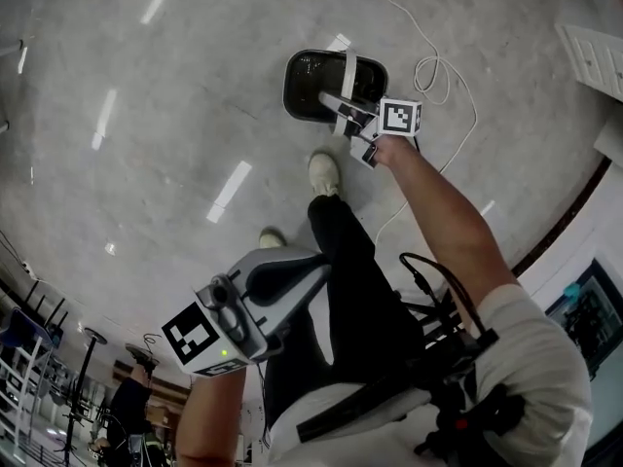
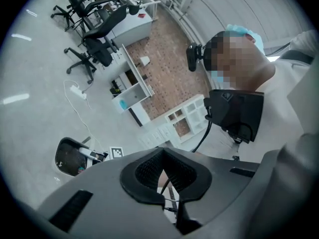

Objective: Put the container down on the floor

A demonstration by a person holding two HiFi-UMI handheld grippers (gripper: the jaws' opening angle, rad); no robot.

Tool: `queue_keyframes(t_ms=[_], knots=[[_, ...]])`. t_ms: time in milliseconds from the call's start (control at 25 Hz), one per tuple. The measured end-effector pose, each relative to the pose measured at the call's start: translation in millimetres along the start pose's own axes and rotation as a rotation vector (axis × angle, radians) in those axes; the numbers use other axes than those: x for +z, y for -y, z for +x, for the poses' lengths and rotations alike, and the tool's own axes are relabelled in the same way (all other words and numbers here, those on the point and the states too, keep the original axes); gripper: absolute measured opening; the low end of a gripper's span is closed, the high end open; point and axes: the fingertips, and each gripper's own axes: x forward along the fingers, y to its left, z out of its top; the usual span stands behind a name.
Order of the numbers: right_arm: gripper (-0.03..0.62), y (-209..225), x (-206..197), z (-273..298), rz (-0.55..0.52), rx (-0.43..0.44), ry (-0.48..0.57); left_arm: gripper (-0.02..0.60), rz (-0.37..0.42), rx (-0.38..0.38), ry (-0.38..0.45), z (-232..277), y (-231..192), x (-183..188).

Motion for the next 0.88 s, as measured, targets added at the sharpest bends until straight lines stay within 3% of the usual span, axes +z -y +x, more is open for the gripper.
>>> queue_keyframes(t_ms=[400, 760, 840, 880], knots=[[0.017, 11.3, 2.8, 16.8, 0.018, 0.085, -0.004, 0.009, -0.045, 0.013, 0.008, 1.0, -27.9, -18.0], [0.021, 15.0, 3.5, 11.4, 0.031, 0.074, -0.003, 0.009, -0.04, -0.002, 0.013, 7.3, -21.3, -14.3], [0.056, 15.0, 4.4, 13.2, 0.033, 0.082, -0.005, 0.009, -0.045, -0.004, 0.012, 7.4, -21.9, -15.2], [0.123, 14.9, 4.9, 14.4, 0.036, 0.085, -0.005, 0.009, -0.048, -0.004, 0.011, 7.3, -22.2, -15.8]])
